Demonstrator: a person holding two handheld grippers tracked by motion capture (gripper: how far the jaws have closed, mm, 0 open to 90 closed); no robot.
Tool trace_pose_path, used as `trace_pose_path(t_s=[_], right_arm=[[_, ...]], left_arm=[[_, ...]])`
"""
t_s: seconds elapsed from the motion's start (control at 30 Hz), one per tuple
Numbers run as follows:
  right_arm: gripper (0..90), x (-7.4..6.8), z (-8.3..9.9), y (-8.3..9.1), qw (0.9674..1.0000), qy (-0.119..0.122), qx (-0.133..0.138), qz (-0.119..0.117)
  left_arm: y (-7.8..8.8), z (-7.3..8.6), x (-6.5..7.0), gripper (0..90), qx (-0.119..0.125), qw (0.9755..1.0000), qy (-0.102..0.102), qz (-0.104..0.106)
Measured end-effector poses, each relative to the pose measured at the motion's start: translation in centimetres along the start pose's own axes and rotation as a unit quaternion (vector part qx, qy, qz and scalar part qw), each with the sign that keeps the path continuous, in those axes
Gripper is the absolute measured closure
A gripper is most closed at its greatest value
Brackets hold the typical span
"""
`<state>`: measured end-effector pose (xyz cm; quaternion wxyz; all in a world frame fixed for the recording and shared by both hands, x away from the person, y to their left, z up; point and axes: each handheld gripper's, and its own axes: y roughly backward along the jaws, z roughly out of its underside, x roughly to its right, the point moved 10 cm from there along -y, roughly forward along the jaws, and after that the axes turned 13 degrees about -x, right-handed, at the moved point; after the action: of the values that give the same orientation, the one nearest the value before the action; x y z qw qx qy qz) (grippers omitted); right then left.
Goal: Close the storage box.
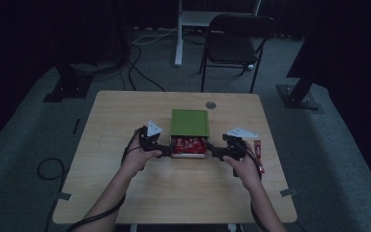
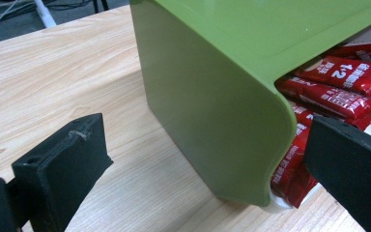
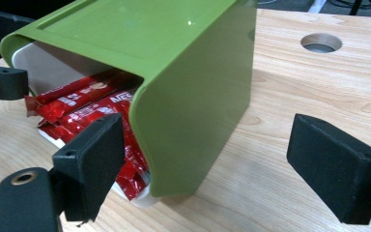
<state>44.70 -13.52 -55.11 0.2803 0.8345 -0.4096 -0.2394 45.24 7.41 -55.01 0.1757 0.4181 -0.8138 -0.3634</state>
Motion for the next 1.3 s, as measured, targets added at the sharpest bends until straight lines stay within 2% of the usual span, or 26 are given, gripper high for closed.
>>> trace_pose_path(t_s=[0.1, 0.2, 0.63, 1.0, 1.3], right_arm=[[13.2, 0.0, 0.0, 0.1, 1.0, -0.006, 0.004, -0.003], [13.2, 0.0, 0.0, 0.1, 1.0, -0.003, 0.004, -0.002], [13.2, -0.1, 0.3, 0.7, 1.0, -0.001, 0.009, -0.003], [13.2, 0.7, 1.5, 1.3, 1.0, -0.006, 0.005, 0.005], [13.3, 1.8, 3.5, 1.2, 0.9996, -0.005, -0.013, 0.024]], left_arm=[[0.0, 0.3, 0.1, 2.6, -0.003, 1.0, -0.003, 0.001], [-0.1, 0.5, 0.2, 2.6, -0.003, 0.9999, -0.002, 0.009], [0.6, 1.3, 0.0, 2.6, -0.003, 1.0, -0.008, -0.001], [1.4, 2.3, -0.8, 2.6, 0.0, 0.9999, 0.005, -0.009], [1.6, 3.7, -1.5, 2.6, -0.004, 0.9996, 0.021, -0.021]])
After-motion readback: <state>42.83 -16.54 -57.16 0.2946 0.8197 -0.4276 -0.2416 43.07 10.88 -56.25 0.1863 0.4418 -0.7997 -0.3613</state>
